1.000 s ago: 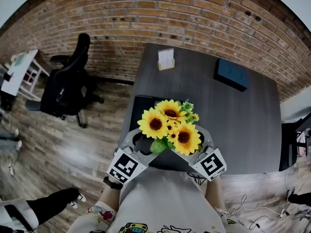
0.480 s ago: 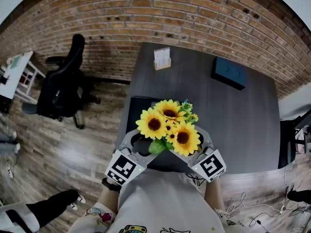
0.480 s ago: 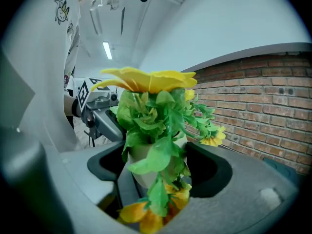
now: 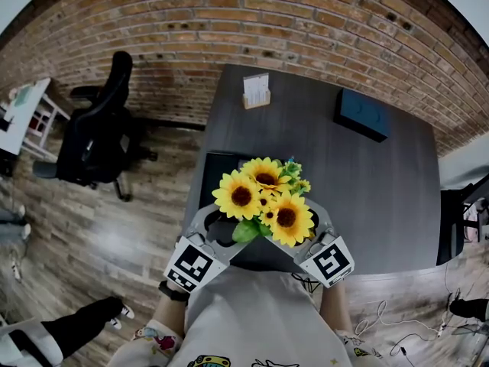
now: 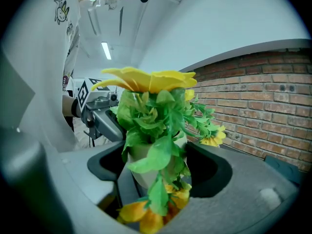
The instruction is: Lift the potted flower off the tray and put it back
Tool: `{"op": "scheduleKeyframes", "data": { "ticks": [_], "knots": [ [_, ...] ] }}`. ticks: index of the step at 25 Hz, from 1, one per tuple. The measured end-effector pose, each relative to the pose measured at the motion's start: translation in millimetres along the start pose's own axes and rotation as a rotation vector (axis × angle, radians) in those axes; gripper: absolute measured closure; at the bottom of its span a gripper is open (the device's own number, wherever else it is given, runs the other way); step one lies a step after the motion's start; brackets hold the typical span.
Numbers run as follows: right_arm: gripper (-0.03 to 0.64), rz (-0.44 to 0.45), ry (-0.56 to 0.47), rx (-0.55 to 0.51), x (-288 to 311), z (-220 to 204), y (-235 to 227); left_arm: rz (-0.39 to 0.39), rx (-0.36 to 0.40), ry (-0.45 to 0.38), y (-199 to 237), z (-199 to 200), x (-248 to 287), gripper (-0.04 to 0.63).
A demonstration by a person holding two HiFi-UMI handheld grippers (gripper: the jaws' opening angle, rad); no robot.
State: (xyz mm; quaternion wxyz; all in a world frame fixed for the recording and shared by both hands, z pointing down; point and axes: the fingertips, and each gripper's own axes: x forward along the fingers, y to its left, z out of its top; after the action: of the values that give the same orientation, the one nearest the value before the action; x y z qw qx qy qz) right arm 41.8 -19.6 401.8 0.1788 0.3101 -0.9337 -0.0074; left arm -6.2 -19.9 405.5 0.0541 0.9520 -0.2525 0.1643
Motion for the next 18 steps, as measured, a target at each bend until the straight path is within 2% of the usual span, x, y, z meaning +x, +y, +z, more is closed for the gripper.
{"op": "scheduleKeyframes", "data": {
  "ticks": [18],
  "knots": [
    [0.236,-0.019,0.013,0.035,12.3,-3.9,-4.3,-0.042,-0.005,0.026,12.4,-6.0,4.1,0.275]
  ]
}}
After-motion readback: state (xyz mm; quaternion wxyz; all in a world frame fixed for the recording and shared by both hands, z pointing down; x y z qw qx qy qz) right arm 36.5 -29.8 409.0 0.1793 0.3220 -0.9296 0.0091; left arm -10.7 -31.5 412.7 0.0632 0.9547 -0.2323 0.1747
